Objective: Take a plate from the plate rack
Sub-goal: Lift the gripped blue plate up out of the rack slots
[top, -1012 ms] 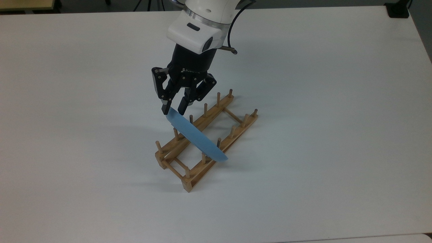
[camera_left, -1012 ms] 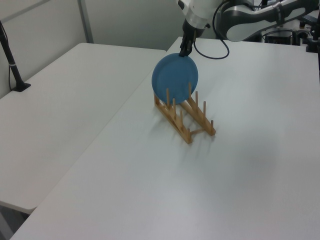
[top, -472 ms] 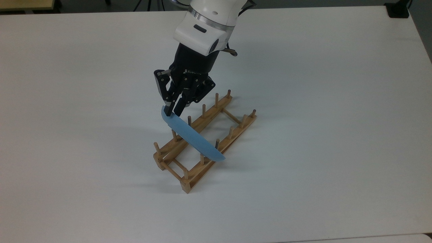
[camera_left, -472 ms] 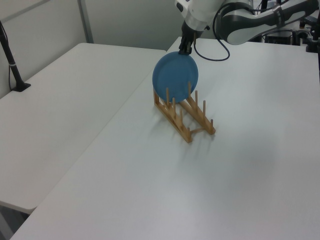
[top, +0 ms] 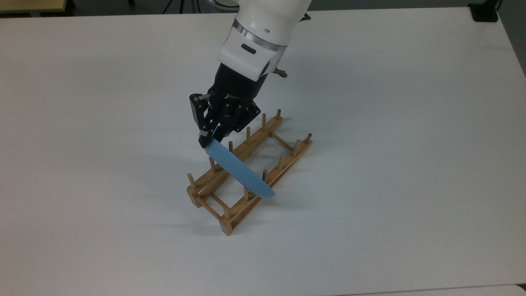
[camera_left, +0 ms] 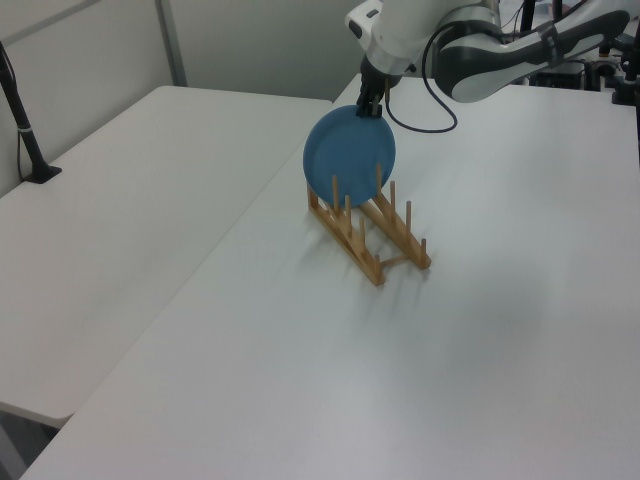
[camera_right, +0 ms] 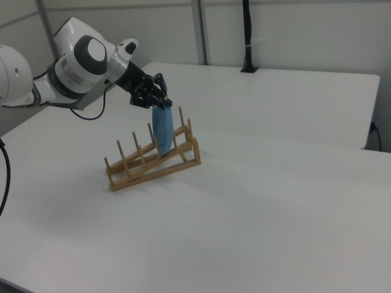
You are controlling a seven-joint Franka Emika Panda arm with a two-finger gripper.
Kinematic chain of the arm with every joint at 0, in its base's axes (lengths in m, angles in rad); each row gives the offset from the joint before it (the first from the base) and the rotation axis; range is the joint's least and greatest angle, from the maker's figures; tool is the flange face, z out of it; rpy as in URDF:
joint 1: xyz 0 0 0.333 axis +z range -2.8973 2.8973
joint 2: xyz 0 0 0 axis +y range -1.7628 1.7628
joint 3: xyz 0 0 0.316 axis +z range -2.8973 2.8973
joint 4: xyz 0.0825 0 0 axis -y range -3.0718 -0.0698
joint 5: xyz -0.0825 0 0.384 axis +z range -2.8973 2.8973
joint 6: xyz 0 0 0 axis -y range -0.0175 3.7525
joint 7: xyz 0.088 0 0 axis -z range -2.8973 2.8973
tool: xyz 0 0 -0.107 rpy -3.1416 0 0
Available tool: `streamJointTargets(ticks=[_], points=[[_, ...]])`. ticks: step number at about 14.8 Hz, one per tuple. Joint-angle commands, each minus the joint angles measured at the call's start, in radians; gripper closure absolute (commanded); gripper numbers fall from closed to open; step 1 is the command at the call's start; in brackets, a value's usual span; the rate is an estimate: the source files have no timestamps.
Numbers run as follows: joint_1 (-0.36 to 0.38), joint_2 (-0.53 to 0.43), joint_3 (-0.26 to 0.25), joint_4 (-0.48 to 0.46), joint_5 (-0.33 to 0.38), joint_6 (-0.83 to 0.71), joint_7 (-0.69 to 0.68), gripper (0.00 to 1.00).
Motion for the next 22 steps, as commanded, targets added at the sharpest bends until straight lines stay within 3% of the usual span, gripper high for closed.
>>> streamJointTargets(ticks=[1, 3, 12, 22], points=[[0.007, 0.014, 0.002, 0.007, -0.046, 0.014, 0.047, 0.9], [0.022, 0.014, 0.002, 0.007, -0.044, 0.013, 0.058, 1.0], [0.027, -0.004, 0.01, 0.004, -0.047, 0.011, 0.072, 1.0], [0.025, -0.055, 0.019, 0.009, -0.098, 0.008, 0.072, 1.0]])
